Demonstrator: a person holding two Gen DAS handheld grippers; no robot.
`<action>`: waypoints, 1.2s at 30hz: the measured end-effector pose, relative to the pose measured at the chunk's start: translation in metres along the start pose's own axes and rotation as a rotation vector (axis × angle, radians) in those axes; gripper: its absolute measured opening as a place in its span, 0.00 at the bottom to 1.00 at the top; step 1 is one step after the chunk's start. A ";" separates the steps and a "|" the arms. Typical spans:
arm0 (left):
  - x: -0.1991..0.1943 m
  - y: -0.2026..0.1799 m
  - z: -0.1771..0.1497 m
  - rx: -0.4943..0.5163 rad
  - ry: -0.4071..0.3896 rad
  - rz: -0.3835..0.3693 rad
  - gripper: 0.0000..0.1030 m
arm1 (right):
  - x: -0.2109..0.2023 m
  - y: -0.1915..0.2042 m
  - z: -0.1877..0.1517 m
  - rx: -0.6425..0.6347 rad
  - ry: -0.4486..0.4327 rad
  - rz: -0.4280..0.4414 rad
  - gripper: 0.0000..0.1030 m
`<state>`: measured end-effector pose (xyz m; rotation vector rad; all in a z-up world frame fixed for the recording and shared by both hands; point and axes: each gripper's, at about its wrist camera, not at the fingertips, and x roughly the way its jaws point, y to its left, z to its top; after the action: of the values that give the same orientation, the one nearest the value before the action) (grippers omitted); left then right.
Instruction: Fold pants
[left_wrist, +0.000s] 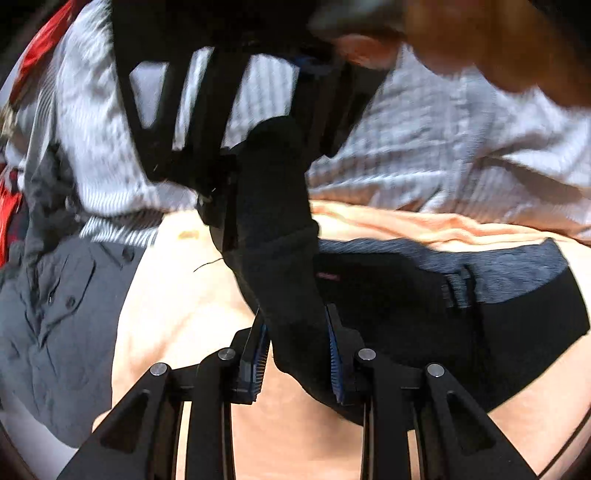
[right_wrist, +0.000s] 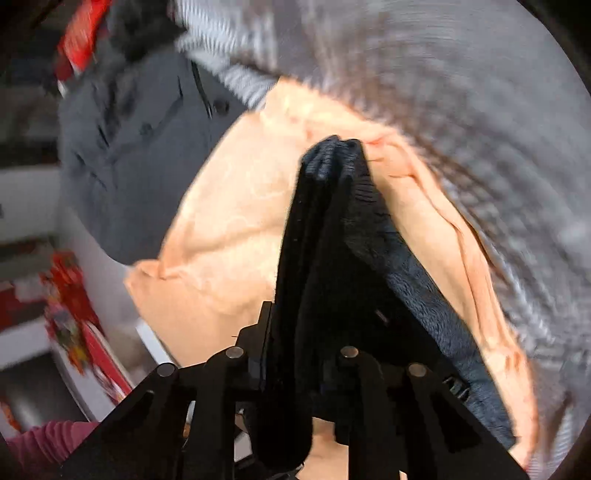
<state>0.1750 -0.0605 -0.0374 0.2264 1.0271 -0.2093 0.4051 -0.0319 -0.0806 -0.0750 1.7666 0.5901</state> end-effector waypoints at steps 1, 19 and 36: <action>-0.007 -0.006 0.003 0.014 -0.012 -0.012 0.29 | -0.012 -0.010 -0.014 0.028 -0.050 0.044 0.18; -0.083 -0.220 0.026 0.393 -0.058 -0.177 0.29 | -0.110 -0.193 -0.303 0.420 -0.650 0.581 0.21; -0.020 -0.338 -0.045 0.715 0.129 -0.092 0.54 | 0.029 -0.324 -0.435 0.840 -0.678 0.701 0.25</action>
<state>0.0342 -0.3699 -0.0723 0.8493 1.0598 -0.6518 0.1230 -0.4911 -0.1502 1.2205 1.2059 0.2516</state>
